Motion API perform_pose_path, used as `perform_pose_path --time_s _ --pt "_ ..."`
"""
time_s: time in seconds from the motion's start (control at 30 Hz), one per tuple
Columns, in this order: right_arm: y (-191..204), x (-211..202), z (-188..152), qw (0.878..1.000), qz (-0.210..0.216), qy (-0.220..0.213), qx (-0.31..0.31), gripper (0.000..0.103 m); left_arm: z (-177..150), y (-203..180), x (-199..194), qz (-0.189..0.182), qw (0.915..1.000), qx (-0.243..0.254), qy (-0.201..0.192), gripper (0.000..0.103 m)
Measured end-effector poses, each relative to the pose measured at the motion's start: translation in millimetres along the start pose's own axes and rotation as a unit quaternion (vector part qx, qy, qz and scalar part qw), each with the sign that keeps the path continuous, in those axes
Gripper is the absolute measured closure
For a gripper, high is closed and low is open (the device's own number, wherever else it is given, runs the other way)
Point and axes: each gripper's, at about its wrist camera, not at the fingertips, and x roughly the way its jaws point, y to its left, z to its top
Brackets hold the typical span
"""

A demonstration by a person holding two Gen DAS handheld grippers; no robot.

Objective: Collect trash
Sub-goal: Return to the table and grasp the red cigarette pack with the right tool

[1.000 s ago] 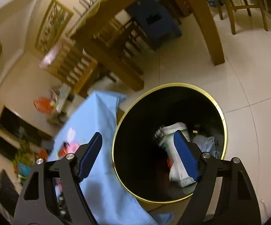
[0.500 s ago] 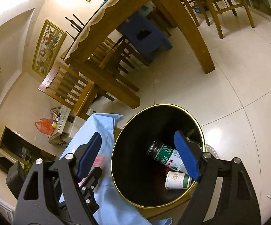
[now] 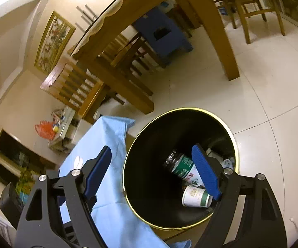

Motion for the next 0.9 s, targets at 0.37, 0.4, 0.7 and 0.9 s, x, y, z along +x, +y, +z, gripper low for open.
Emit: perform_pose_path --time_s 0.37,0.4,0.7,0.9 --pt "105 53 -61 0.987 0.021 0.063 -0.144 0.023 -76 138 -37 0.074 0.992 -0.096 0.035 0.017" --pt "121 60 -75 0.983 0.032 0.078 -0.164 0.023 -84 160 -45 0.081 0.9893 -0.115 0.037 0.017" --pt "257 134 -166 0.951 0.103 0.222 -0.19 0.011 -142 312 -104 0.172 0.9627 -0.208 0.019 0.016" --pt "304 194 -195 0.968 -0.044 0.22 -0.114 0.004 -172 364 -114 0.172 0.9501 -0.259 0.027 0.016"
